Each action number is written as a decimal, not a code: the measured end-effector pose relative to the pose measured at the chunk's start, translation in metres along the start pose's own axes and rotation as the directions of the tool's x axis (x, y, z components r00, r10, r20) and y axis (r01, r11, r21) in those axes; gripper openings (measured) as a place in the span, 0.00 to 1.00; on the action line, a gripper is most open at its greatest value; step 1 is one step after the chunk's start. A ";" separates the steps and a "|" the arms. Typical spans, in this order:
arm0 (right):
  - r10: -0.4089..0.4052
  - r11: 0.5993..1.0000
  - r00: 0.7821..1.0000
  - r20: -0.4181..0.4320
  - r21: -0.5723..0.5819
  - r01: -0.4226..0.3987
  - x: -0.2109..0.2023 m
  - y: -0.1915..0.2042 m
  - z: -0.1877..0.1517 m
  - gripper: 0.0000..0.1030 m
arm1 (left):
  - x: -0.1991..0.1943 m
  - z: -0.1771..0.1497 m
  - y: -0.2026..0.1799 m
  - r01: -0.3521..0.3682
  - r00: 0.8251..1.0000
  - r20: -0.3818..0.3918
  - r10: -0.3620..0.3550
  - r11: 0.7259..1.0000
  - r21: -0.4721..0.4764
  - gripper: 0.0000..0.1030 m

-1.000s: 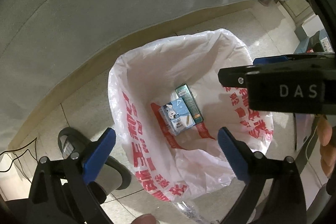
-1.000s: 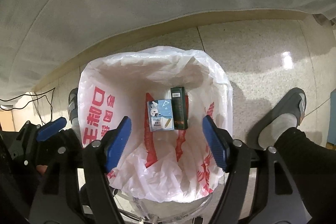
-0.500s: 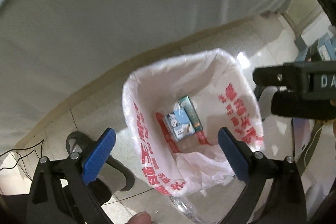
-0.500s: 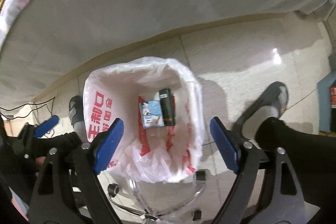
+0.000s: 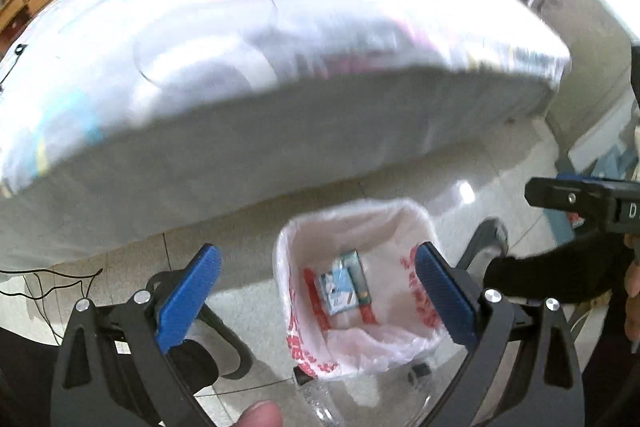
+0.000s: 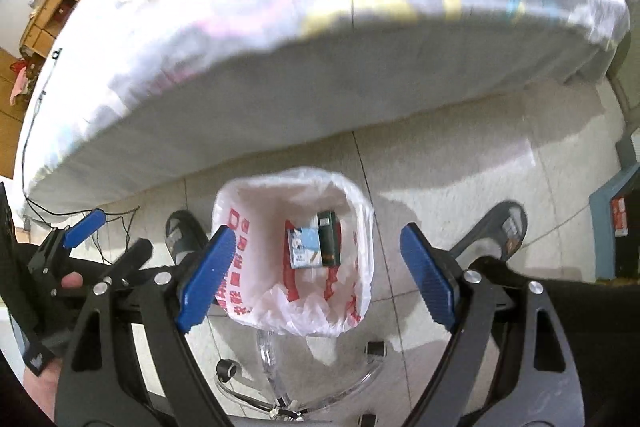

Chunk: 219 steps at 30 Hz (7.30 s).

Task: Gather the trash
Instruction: 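Move both tools back over the remaining items on the bed, then grasp the white square tray with the right tool while the left tool grasps the white snack wrapper, then lift the tray and wrapper off the bed toward the trash bag, then lower the tray and wrapper into the trash bag and open both tools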

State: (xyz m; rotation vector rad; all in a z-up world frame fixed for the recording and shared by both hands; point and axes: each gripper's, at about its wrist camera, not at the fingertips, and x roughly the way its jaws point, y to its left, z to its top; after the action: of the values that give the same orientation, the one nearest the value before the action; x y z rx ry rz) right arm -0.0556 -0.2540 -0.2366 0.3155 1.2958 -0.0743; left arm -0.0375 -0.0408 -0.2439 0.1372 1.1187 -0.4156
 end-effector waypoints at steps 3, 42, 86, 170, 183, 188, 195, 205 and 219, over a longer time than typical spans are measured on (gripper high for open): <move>0.008 1.000 0.999 0.046 -0.028 -0.007 -0.025 0.009 0.015 0.80 | -0.017 0.015 0.009 -0.011 1.000 0.029 0.012 1.000 -0.022 0.92; 0.061 0.998 0.998 0.027 0.025 -0.061 -0.011 0.119 0.240 0.81 | 0.035 0.269 0.149 -0.115 0.988 0.092 0.124 0.988 -0.101 0.92; -0.165 0.985 0.985 -0.056 0.042 0.168 0.083 0.130 0.268 0.54 | 0.120 0.321 0.143 -0.183 0.981 0.047 0.187 0.979 -0.085 0.86; 0.092 0.983 0.969 0.231 -0.174 -0.052 -0.156 0.092 0.100 0.25 | -0.153 0.140 0.007 -0.018 0.956 0.293 0.000 0.998 0.058 0.17; 0.067 0.989 0.976 0.208 -0.144 -0.037 -0.124 0.061 0.022 0.25 | -0.119 0.054 -0.046 -0.024 0.977 0.214 -0.006 0.990 0.139 0.17; 0.042 0.987 0.980 0.193 -0.163 -0.010 -0.110 0.061 -0.002 0.25 | -0.107 0.037 -0.053 -0.019 0.983 0.185 -0.009 0.988 0.152 0.17; 0.012 0.988 0.987 0.161 -0.154 0.013 -0.081 0.055 -0.025 0.25 | -0.070 0.010 -0.047 0.005 0.994 0.104 -0.019 0.990 0.139 0.17; -0.019 0.992 0.997 0.076 -0.126 0.029 -0.022 0.038 -0.046 0.25 | -0.011 -0.022 -0.038 0.058 0.998 -0.017 -0.057 0.993 0.101 0.17; -0.055 0.991 0.998 -0.036 -0.121 0.050 0.059 0.030 -0.047 0.25 | 0.061 -0.036 -0.039 0.077 0.991 -0.119 -0.065 0.992 0.103 0.17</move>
State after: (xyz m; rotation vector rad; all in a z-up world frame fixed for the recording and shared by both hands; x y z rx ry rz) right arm -0.0764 -0.2053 -0.2982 0.1802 1.3422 -0.0347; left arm -0.0608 -0.0806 -0.3109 0.2187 1.2182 -0.5373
